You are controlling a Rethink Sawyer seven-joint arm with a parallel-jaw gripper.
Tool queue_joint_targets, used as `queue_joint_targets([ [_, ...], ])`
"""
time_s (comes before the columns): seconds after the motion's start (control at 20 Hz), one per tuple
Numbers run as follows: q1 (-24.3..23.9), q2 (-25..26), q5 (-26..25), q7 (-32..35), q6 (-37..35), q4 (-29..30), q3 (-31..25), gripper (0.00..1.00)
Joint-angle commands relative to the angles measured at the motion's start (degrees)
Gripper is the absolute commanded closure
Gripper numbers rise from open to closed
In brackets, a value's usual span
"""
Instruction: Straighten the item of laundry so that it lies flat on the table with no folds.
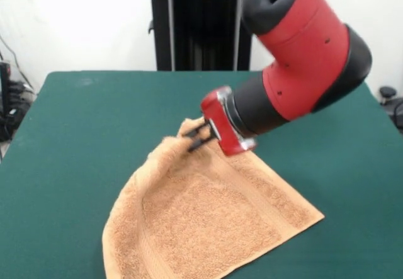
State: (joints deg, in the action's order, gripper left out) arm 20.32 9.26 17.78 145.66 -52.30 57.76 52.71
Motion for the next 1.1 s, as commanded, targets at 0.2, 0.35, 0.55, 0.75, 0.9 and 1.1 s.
queue_joint_targets([
  [0.2,-7.0,0.6,11.7,2.9,14.4,-2.1,-28.8,1.0],
  [0.35,-7.9,0.6,11.4,2.5,15.8,-2.6,-31.7,1.0],
  [0.55,-9.0,0.0,10.8,2.5,16.3,-2.9,-34.9,1.0],
  [0.75,-10.1,-1.2,10.6,1.8,17.4,-1.8,-38.5,1.0],
  [0.9,-10.7,-1.7,10.9,3.1,18.8,-1.1,-40.3,1.0],
  [1.1,-11.2,-2.1,10.7,3.7,19.3,-0.9,-42.1,1.0],
])
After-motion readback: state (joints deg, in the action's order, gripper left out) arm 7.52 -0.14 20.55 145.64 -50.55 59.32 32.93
